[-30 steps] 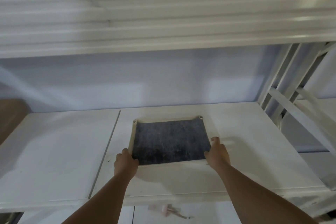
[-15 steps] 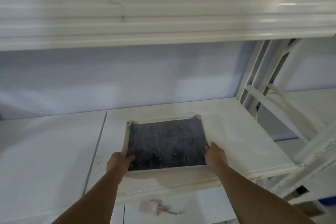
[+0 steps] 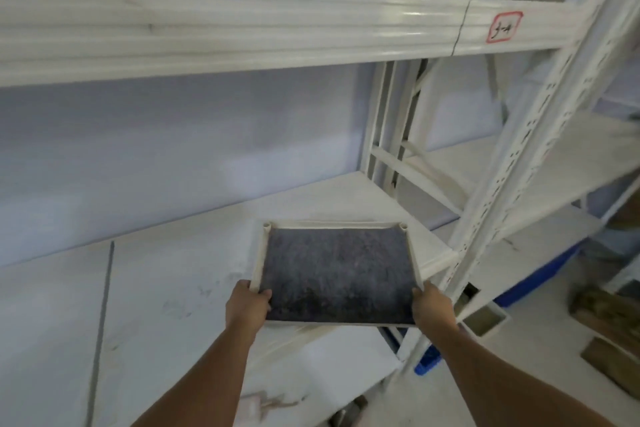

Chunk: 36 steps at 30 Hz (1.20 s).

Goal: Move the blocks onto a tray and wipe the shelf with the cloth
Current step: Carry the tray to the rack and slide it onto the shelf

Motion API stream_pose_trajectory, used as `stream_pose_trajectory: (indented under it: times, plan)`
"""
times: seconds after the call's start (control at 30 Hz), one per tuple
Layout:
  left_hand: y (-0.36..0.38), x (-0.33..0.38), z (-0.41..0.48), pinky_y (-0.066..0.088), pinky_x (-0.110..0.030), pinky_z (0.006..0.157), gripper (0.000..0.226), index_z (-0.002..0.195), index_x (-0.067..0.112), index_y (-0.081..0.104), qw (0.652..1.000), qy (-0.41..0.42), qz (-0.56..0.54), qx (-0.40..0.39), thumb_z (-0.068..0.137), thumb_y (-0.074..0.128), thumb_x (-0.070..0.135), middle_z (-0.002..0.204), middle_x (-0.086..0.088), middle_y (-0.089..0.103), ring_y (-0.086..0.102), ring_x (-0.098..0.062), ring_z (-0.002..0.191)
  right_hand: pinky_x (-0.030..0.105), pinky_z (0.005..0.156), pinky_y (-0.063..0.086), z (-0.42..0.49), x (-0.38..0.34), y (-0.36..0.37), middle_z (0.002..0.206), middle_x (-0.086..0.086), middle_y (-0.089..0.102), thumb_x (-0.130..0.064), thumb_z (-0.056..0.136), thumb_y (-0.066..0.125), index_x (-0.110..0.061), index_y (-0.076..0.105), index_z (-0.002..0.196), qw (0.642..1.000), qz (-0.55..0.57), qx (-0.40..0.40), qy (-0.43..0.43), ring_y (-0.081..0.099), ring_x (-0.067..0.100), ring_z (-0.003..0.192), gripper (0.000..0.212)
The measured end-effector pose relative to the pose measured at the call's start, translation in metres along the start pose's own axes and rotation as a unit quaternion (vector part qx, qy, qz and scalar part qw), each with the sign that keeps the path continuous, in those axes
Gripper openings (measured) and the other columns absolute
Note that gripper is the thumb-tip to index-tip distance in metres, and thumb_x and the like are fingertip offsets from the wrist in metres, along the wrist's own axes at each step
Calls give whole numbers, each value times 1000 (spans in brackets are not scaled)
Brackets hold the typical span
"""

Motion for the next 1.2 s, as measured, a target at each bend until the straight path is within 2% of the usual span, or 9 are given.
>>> stream_pose_trajectory:
  times: [0.07,0.13,0.23,0.4,0.7,0.77,0.93,1.07,1.2]
  plan:
    - [32,16,-11,41,-28,52,24,104,8,53,998,33,21,-40,86,60,20,82,-13,66,61,-27,68,37,88,46,-8,38,-17,117,17,58,-18,99,31,-5,53,114,999,-14,24,41,57,31,105,29]
    - [63,35,-26,47,-33,62,26,106,7,52,994,71,44,-77,86,60,22,94,-17,66,63,-33,81,41,86,48,-18,79,-34,111,20,60,-21,99,31,-4,53,111,993,45,54,97,58,36,100,31]
    - [107,60,-52,49,-38,75,29,110,5,51,983,117,66,-124,87,58,21,103,-20,66,63,-37,92,37,77,45,-35,134,-58,102,17,60,-23,99,30,-6,55,111,980,75,92,161,58,32,89,33]
    - [157,94,-95,49,-44,84,36,120,1,48,973,151,116,-128,92,49,22,117,-23,60,58,-40,103,32,77,42,-52,196,-88,113,16,62,-24,98,35,-9,54,111,979,-16,79,187,59,32,102,28]
    - [250,153,-184,45,-43,92,37,125,0,45,950,204,168,-169,92,51,16,125,-21,57,54,-38,114,35,82,45,-63,315,-143,113,20,63,-24,99,35,-5,53,109,971,10,99,218,59,34,104,28]
    - [279,165,-209,44,-44,97,43,132,2,41,944,214,176,-180,92,50,17,132,-20,52,50,-37,120,35,80,46,-68,349,-159,111,20,63,-24,98,35,-5,54,107,966,29,110,234,60,34,102,28]
    - [356,184,-269,45,-42,82,37,128,3,42,937,204,180,-220,94,48,16,124,-21,56,55,-38,109,35,81,45,-79,431,-202,112,21,63,-25,97,36,-5,55,107,949,71,135,276,59,36,104,30]
    - [415,201,-311,49,-47,87,36,128,4,44,934,203,138,-258,92,49,11,117,-23,59,58,-39,102,35,81,45,-86,490,-238,111,23,63,-23,96,35,-3,56,107,937,84,163,299,59,38,103,31]
    - [465,224,-351,47,-37,69,29,120,4,48,924,219,110,-293,92,50,9,103,-16,61,59,-31,84,33,75,43,-95,542,-268,108,23,64,-21,95,37,-1,56,105,922,97,193,322,59,39,100,29]
Point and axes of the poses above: each hand's wrist, its own z-axis towards the middle knuckle, its own y-axis out of the palm, x = y × z, the point moved 8 cm from there along z, towards the middle knuckle
